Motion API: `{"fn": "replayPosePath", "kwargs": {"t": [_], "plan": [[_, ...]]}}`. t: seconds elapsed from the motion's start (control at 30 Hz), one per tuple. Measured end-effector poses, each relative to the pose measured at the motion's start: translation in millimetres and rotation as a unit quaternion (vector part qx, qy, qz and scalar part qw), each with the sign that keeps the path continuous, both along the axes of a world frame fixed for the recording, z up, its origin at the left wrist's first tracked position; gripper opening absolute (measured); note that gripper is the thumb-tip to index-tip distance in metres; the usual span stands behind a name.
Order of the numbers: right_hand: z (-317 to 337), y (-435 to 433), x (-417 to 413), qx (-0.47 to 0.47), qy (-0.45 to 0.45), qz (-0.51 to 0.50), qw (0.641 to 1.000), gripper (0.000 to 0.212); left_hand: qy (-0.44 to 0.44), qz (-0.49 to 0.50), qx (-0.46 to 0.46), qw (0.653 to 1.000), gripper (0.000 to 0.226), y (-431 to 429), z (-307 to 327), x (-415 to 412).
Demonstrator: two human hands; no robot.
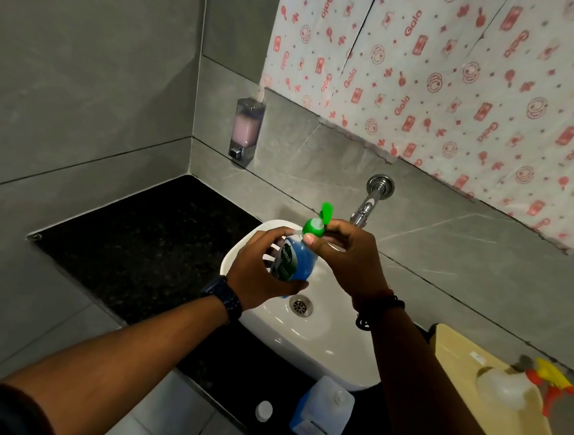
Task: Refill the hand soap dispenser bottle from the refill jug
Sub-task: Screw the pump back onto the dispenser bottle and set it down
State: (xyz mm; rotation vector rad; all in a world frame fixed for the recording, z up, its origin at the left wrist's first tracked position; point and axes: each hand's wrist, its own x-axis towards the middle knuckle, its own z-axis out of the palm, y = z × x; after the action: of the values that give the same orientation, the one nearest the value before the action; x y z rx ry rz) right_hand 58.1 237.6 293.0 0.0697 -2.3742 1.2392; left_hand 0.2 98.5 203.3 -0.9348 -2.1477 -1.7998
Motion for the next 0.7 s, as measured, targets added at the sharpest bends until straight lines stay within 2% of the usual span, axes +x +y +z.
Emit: {"fn": "replayPosePath", "kwargs": {"t": [0.1, 0.17, 0.43, 0.53, 0.7], "plan": [[-0.5, -0.4, -0.3, -0.011, 0.001, -0.026, 1.0, 0.033, 0.002, 0.0, -0.014, 1.0, 0.078, 0.3, -3.5, 1.2], [1.5, -1.6, -0.1, -0.035, 0.0, -0.01, 0.999, 0.042, -0.003, 0.001, -0.015, 1.0, 0.078, 0.5, -5.7, 1.3], [0.7, -6.8, -1.9, -0.036, 0.053, -0.06, 0.996, 0.052, 0.006, 0.002, -0.01, 1.0, 0.079, 2.1, -2.4, 4.0], [-1.1, -8.7, -0.1, -0.049, 0.043, -0.035, 0.997, 0.062, 0.0, 0.003, -0.013, 1.0, 0.078, 2.0, -1.9, 4.8], [-3.3, -7.9, -1.8, -0.037, 0.055, -0.047, 0.997, 0.061, 0.007, 0.004, -0.015, 1.0, 0.081, 0.7, -0.2, 6.3]]}}
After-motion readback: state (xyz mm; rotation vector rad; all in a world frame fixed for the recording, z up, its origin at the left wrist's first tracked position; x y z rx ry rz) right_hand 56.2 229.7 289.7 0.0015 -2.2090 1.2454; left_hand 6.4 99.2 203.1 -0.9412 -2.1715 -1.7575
